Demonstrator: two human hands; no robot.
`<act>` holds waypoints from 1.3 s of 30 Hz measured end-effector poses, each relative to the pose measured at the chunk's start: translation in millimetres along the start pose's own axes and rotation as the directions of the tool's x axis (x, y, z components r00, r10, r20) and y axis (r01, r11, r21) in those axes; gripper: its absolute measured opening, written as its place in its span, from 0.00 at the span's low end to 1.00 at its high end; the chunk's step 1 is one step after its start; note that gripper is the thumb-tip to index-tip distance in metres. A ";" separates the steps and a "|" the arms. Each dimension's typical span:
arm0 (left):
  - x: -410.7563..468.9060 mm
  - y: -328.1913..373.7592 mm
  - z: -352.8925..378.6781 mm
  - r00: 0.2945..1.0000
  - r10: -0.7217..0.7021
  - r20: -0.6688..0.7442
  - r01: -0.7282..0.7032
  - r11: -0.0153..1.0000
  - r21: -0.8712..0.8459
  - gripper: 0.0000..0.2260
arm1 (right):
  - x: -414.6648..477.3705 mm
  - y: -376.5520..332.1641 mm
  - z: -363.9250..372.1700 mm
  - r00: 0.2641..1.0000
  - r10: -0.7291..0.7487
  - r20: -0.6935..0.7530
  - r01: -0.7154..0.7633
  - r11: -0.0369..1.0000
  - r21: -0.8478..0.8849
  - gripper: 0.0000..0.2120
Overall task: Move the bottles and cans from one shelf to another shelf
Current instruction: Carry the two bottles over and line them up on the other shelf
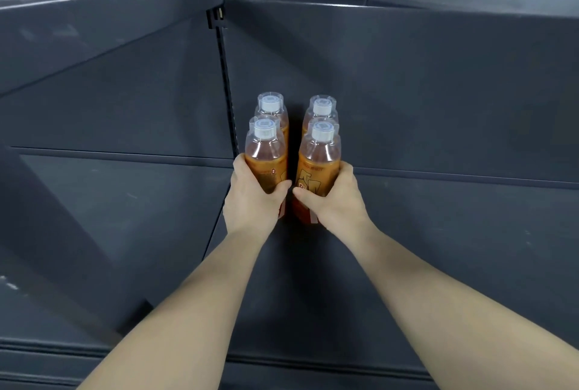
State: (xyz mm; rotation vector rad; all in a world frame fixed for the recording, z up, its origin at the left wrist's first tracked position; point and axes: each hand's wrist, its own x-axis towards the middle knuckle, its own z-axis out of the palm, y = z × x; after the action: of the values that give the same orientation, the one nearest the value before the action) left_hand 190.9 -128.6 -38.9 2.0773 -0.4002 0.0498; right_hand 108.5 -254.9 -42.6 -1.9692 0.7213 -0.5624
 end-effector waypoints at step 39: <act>-7.7 -19.3 10.0 0.997 -0.044 0.059 0.043 0.999 0.020 0.36 | 2.0 7.3 15.7 0.998 0.018 -0.052 -0.022 0.996 -0.081 0.41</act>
State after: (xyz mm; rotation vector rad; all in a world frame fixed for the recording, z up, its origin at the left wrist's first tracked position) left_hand 188.2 -126.1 -61.7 2.1092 -0.3918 -0.0347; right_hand 118.1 -249.5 -56.2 -2.0271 0.8066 -0.5815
